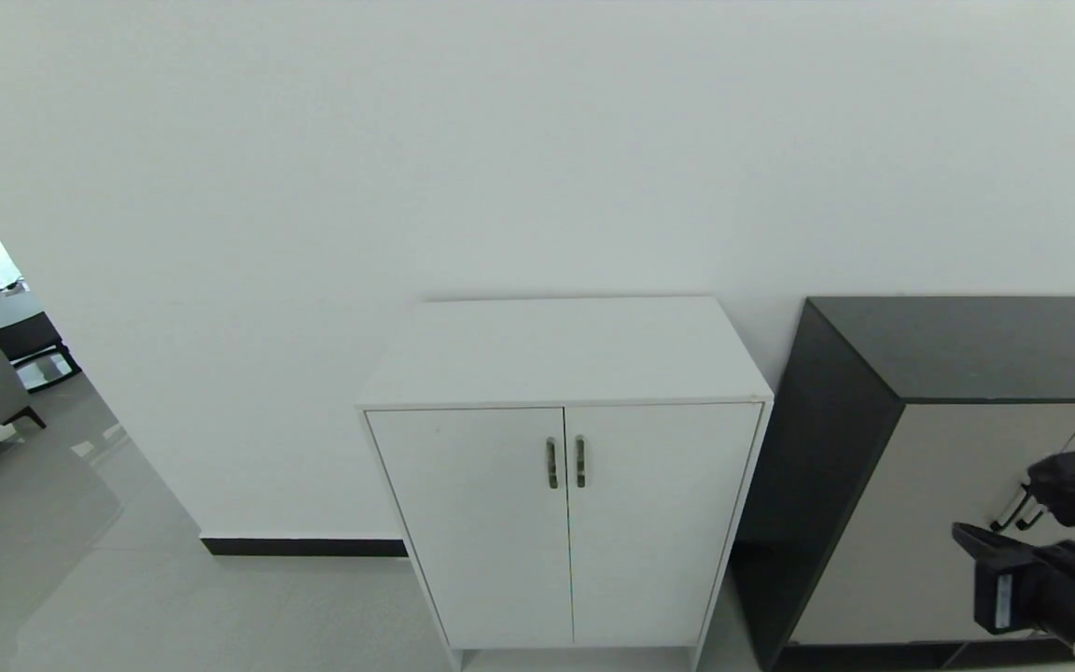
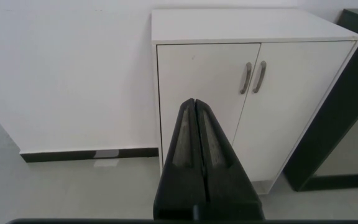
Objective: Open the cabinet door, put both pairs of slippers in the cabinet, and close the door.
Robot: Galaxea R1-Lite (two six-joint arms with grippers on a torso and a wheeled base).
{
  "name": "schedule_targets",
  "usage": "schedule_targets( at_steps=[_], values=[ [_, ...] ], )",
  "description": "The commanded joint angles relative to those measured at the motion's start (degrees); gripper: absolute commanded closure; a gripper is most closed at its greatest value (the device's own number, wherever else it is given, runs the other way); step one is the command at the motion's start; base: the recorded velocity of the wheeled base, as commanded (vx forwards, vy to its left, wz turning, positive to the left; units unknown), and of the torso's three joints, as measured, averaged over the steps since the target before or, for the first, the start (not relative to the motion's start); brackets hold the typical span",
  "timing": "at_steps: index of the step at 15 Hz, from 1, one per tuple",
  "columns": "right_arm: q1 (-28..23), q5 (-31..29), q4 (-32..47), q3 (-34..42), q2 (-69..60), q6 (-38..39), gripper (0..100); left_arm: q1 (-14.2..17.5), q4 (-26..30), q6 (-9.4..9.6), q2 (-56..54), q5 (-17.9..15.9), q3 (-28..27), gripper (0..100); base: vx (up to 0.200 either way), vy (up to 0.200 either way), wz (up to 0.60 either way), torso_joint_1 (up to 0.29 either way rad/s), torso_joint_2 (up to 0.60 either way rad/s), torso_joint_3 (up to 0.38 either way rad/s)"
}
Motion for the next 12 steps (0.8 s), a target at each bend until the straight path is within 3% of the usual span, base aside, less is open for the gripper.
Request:
schedule_targets(
  at_steps=[1,8,10,12],
  values=[
    [-3.33,2.42,10.15,4.18,-15.63,-0.19,100,0.02,0.01,-0.02,-0.01,0.01,0.01,100,0.0,0.0,0.0,0.0,0.0,0.0],
    [-4.03,7.87,45.92,4.18,-44.2,2.1,100,-0.06,0.01,-0.02,-0.01,0.01,0.01,100,0.0,0.0,0.0,0.0,0.0,0.0],
    [-3.95,7.87,53.74,4.09,-52.46,1.92,100,0.02,0.01,-0.02,-0.01,0.01,0.01,100,0.0,0.0,0.0,0.0,0.0,0.0],
    [-3.77,8.04,55.23,3.48,-56.15,2.1,100,0.02,-0.07,-0.02,-0.01,-0.08,0.01,100,0.0,0.0,0.0,0.0,0.0,0.0]
  ],
)
